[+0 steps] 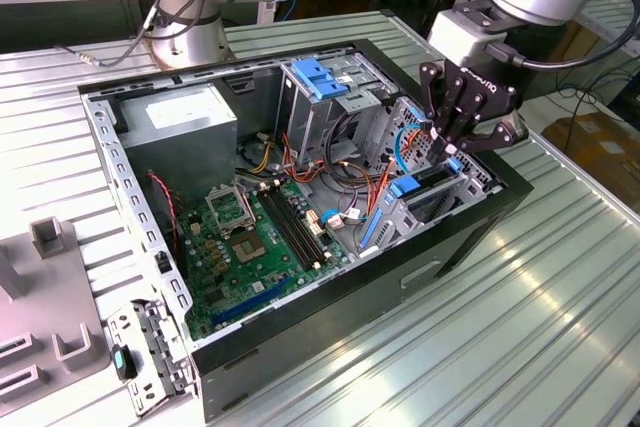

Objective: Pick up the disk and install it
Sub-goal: 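Insert the first disk wire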

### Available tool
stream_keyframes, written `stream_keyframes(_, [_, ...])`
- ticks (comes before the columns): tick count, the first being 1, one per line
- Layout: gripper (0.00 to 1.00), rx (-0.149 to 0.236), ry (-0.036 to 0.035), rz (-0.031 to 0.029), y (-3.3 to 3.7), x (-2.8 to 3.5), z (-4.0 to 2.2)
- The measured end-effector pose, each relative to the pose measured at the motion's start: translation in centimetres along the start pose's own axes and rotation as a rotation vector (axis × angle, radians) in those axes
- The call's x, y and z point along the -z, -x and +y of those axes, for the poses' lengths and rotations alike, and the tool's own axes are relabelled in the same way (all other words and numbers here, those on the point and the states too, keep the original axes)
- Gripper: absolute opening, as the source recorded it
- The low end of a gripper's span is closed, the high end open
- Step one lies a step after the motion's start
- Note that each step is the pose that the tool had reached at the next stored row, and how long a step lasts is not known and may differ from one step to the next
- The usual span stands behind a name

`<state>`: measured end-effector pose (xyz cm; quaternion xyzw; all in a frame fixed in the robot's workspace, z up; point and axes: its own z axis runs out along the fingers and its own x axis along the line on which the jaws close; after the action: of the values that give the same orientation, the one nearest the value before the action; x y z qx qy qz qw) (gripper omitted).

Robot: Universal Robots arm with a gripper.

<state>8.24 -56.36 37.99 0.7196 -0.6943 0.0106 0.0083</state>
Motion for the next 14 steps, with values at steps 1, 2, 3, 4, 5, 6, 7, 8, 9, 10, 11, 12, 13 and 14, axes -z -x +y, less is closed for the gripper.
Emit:
stream_keyframes(1, [0.11, 0.007, -0.0001, 0.0000, 0.00, 0.00, -0.08])
stream_keyframes(2, [0.11, 0.015, -0.0004, 0.0000, -0.01, 0.00, -0.20])
stream_keyframes(3, [0.11, 0.026, -0.0007, -0.0001, -0.01, -0.01, -0.32])
stream_keyframes(4, [0.11, 0.039, -0.0011, -0.0001, -0.01, -0.01, -0.43])
stream_keyframes(5, [0.11, 0.053, -0.0015, -0.0002, -0.01, -0.02, -0.50])
stream_keyframes(6, [0.11, 0.072, -0.0019, -0.0002, -0.02, -0.02, -0.57])
stream_keyframes(7, [0.11, 0.100, -0.0027, -0.0005, -0.02, -0.05, -0.72])
stream_keyframes(8, [0.11, 0.123, -0.0033, -0.0005, -0.03, -0.08, -0.91])
stream_keyframes(9, [0.11, 0.133, -0.0035, -0.0004, -0.04, -0.10, -1.04])
stream_keyframes(10, [0.11, 0.149, -0.0040, -0.0002, -0.06, -0.12, -1.47])
stream_keyframes(11, [0.11, 0.156, -0.0042, -0.0005, -0.07, -0.15, -1.88])
stream_keyframes(12, [0.11, 0.160, -0.0042, -0.0005, -0.08, -0.17, -2.29])
stream_keyframes(13, [0.11, 0.161, -0.0038, -0.0005, -0.10, -0.18, -2.87])
stream_keyframes(14, [0.11, 0.161, -0.0030, -0.0005, -0.10, -0.19, -3.33])
